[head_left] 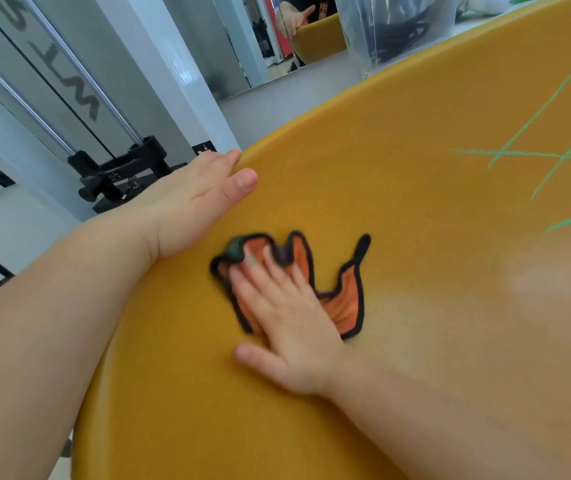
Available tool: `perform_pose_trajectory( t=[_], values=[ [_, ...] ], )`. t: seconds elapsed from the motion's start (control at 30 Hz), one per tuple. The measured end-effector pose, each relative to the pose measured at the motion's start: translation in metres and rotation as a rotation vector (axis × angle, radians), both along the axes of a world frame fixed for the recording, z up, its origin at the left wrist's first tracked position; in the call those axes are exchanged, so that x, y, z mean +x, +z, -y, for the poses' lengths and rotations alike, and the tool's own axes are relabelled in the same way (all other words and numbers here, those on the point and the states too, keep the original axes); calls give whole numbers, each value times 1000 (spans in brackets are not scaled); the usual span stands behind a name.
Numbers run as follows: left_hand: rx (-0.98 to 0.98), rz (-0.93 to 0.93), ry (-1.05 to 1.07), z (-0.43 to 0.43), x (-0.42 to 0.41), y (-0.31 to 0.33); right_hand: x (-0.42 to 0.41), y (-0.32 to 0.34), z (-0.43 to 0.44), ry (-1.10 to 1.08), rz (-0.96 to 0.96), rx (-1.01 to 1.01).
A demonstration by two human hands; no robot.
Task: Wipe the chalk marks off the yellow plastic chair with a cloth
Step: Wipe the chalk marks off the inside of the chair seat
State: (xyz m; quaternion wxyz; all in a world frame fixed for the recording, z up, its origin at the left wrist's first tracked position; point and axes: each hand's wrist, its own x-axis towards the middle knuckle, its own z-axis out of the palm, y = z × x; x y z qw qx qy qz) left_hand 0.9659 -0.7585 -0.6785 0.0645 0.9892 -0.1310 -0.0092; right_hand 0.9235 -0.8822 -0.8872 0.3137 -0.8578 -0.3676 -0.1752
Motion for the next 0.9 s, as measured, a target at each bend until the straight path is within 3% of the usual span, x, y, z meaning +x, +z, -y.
perform_pose_trajectory(
  t=[0.1, 0.17, 0.27, 0.4, 0.47, 0.6, 0.67, 0.73, 0.83, 0.9],
  values=[
    [-30, 6, 34, 2, 0, 0, 4, -24, 35, 115, 52, -122],
    [-28, 5, 46, 5, -2, 0, 40, -41, 78, -71, 121, -221],
    [1, 5, 37, 6, -2, 0, 83, -44, 140, -384, 63, -337],
    [23, 11, 11, 3, -2, 1, 76, -40, 122, -527, -43, -205],
    [35, 15, 7, 4, -3, 2, 52, -42, 96, -443, -134, -191],
    [71, 23, 20, 5, -5, 1, -14, -46, 80, 1, -138, -309],
    [115, 25, 27, 5, -4, 0, -33, -52, 94, 205, -108, -355],
    [142, 27, 29, 5, -3, 0, -16, -60, 123, 238, -17, -424],
    [138, 36, 33, 6, -3, 0, 44, -65, 169, -149, 85, -488],
    [137, 47, 31, 8, -3, -1, 67, -58, 178, -417, 4, -452]
  ],
)
